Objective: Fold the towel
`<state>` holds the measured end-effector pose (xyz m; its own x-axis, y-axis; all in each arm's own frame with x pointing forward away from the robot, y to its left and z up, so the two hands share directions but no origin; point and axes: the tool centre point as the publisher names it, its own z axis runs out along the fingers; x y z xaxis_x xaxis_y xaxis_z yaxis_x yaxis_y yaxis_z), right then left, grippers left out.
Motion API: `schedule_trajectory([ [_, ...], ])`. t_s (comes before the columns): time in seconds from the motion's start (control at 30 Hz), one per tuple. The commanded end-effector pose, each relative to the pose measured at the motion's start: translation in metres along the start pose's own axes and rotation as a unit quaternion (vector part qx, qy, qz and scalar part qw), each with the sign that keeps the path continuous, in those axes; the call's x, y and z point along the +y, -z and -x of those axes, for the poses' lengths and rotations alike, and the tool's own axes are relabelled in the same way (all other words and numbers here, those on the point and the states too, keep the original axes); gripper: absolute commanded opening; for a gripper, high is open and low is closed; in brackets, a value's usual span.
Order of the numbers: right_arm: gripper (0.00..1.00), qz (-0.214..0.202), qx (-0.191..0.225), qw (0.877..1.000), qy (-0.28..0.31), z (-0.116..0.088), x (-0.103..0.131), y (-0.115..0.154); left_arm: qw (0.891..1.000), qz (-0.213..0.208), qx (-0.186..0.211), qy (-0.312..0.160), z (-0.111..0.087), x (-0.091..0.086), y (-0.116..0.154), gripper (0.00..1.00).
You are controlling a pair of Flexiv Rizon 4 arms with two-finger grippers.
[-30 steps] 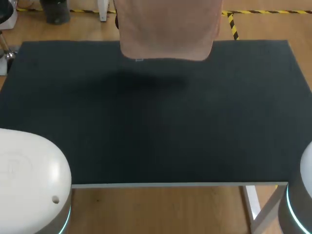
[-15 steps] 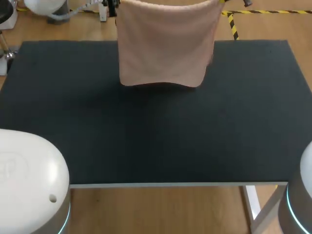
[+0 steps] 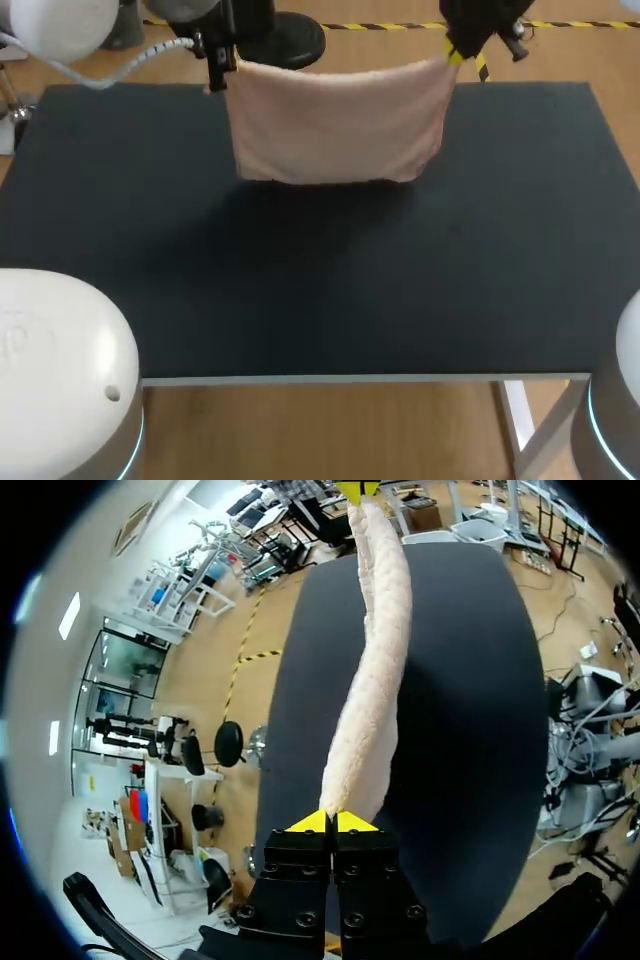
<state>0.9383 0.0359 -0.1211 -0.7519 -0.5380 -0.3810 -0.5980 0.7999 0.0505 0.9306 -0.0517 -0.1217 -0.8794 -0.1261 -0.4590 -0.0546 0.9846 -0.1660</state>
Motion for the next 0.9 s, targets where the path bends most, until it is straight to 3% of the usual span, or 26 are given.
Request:
schedule_trajectory([
  [0.03, 0.0, 0.01, 0.02, 1.0, -0.001, -0.021, 0.008, -0.009, 1.0, 0.001, 0.019, 0.003, -0.018, 0.005, 0.001, 0.0],
  [0.27, 0.0, 0.006, 0.058, 0.998, -0.037, -0.051, 0.008, -0.049, 0.997, 0.021, 0.079, 0.016, -0.052, 0.01, -0.029, 0.0],
  [0.37, 0.0, -0.035, 0.047, 0.997, -0.052, -0.056, 0.002, -0.071, 0.993, 0.034, 0.108, 0.018, -0.062, 0.013, -0.052, 0.0],
  [0.7, 0.0, -0.075, 0.046, 0.991, -0.097, -0.059, -0.007, -0.129, 0.989, 0.079, 0.123, 0.005, -0.066, 0.023, -0.117, 0.0],
  [0.9, 0.0, -0.088, 0.064, 0.987, -0.117, -0.068, -0.014, -0.151, 0.987, 0.072, 0.143, 0.009, -0.074, 0.018, -0.152, 0.0],
])
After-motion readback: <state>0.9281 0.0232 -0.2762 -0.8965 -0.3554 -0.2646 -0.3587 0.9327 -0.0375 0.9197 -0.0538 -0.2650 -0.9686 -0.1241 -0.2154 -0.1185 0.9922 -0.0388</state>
